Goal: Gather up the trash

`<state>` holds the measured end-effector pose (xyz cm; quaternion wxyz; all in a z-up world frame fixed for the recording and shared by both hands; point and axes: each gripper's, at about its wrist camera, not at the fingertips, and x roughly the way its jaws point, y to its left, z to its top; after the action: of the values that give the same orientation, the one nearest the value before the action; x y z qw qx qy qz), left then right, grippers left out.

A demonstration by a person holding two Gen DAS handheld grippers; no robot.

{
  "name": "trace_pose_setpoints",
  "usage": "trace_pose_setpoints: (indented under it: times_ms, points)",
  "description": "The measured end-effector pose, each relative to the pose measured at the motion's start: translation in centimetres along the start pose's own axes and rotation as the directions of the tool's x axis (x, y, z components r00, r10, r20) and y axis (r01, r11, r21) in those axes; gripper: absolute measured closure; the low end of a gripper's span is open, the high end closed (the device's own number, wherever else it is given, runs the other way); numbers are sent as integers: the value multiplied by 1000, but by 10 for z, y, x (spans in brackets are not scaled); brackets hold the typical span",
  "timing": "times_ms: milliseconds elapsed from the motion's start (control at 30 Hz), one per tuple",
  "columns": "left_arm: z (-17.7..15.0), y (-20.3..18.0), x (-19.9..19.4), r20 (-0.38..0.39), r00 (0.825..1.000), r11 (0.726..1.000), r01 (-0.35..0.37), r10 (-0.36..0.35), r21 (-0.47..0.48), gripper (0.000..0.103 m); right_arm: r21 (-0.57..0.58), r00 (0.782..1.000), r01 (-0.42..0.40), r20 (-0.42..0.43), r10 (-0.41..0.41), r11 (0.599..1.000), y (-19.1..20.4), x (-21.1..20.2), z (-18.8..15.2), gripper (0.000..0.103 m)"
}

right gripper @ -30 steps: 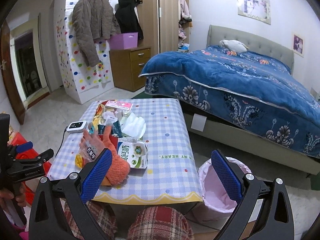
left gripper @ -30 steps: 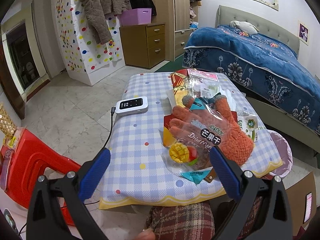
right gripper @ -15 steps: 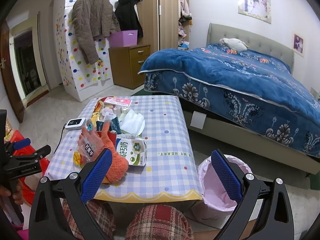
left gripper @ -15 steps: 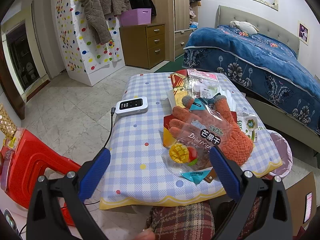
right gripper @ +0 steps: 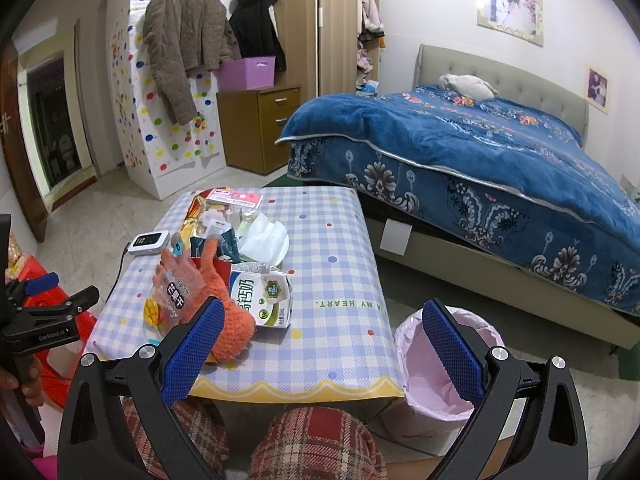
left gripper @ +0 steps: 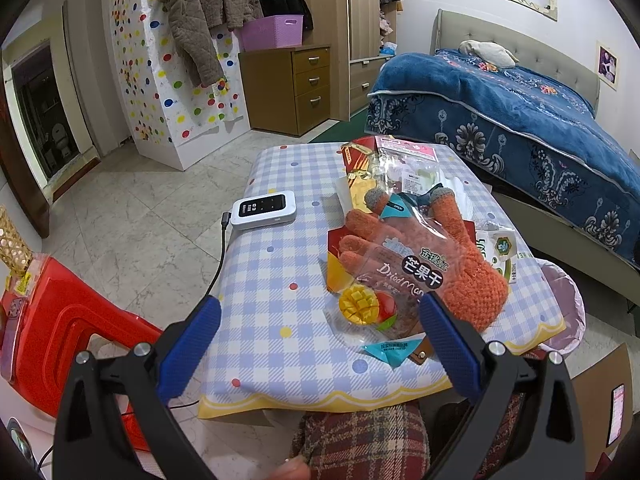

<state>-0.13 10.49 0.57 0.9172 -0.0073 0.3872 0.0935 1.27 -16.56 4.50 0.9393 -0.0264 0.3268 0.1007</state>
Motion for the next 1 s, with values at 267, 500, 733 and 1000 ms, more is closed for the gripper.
trace_pose_setpoints:
  times_ms: [267, 500, 733, 1000]
  points:
    - [0, 0, 0, 1, 1000, 1000, 1, -1, -1, 7, -1, 1000, 4, 2, -4, 1000, -1, 1, 0, 5]
    - [0, 0, -1, 0, 1000, 1000, -1, 1, 0, 7, -2, 1000, 7, 3, -7, 1000, -1, 1, -1, 5]
    - [-7, 3, 8, -18, 1000, 1000, -7, 7, -8, 7, -23, 1000, -14, 1, 14, 1000, 3, 9, -4, 5]
    - [-15, 17, 26, -51, 999, 999, -5, 3, -39, 7, -136, 987, -161, -21, 160, 978, 40, 45, -14, 5]
